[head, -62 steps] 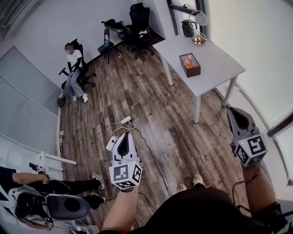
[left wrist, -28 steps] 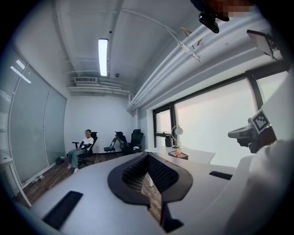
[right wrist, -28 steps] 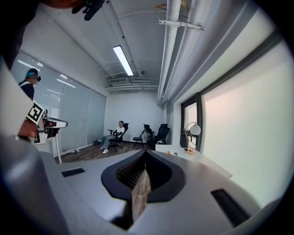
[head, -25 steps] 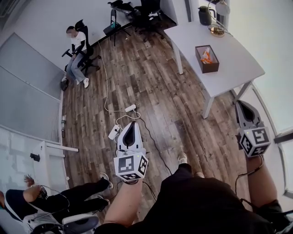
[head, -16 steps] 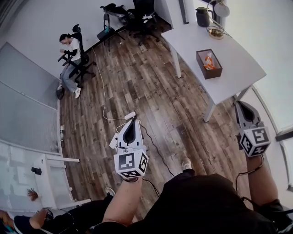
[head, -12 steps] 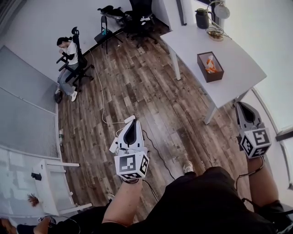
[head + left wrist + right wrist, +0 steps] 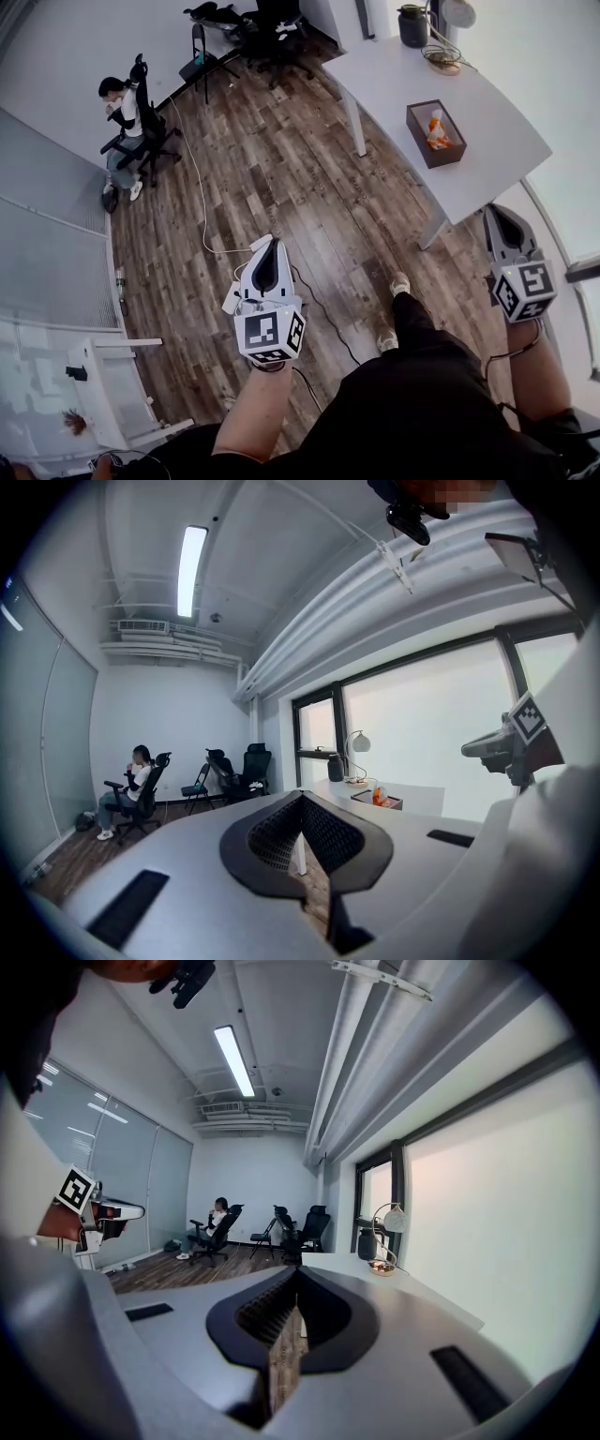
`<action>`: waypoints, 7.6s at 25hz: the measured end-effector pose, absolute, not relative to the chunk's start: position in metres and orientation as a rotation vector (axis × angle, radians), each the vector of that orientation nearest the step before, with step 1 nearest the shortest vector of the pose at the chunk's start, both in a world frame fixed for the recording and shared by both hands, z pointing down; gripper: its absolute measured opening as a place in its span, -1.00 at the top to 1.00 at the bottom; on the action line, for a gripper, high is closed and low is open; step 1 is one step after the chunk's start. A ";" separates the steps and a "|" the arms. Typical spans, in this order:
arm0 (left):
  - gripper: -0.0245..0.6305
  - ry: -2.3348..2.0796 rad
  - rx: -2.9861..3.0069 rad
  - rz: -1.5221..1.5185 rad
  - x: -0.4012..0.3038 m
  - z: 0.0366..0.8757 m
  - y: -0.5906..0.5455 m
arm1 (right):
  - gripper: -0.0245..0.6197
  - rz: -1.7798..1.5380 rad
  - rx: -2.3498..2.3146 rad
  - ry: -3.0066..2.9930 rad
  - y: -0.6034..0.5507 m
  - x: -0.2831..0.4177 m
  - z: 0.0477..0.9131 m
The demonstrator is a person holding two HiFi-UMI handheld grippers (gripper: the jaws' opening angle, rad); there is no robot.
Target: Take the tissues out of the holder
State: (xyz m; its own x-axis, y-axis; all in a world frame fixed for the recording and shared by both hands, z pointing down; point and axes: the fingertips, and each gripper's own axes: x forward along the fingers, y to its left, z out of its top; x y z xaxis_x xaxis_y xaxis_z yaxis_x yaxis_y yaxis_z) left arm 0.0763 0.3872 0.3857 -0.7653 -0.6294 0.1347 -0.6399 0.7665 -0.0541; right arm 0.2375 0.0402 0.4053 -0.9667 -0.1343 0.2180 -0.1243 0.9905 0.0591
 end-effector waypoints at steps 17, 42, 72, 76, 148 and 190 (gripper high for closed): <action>0.91 -2.901 0.960 0.216 -0.060 0.358 0.320 | 0.91 0.008 0.129 -2.951 -0.034 0.079 0.406; 0.91 -2.878 1.048 0.241 -0.240 0.366 0.201 | 0.91 0.023 0.247 -2.917 -0.157 -0.074 0.428; 0.91 -2.047 2.300 0.175 -0.386 0.412 -0.129 | 0.90 0.090 1.282 -2.553 -0.215 -0.094 0.417; 0.91 -1.954 2.396 0.172 -0.359 0.406 -0.161 | 0.90 0.159 1.364 -2.499 -0.202 -0.061 0.428; 0.91 -1.751 2.348 0.436 -0.254 0.510 -0.174 | 0.68 0.348 1.163 -2.524 -0.134 -0.036 0.589; 0.91 -2.007 2.450 0.205 -0.296 0.342 -0.180 | 0.76 -0.009 1.176 -2.675 -0.175 -0.058 0.414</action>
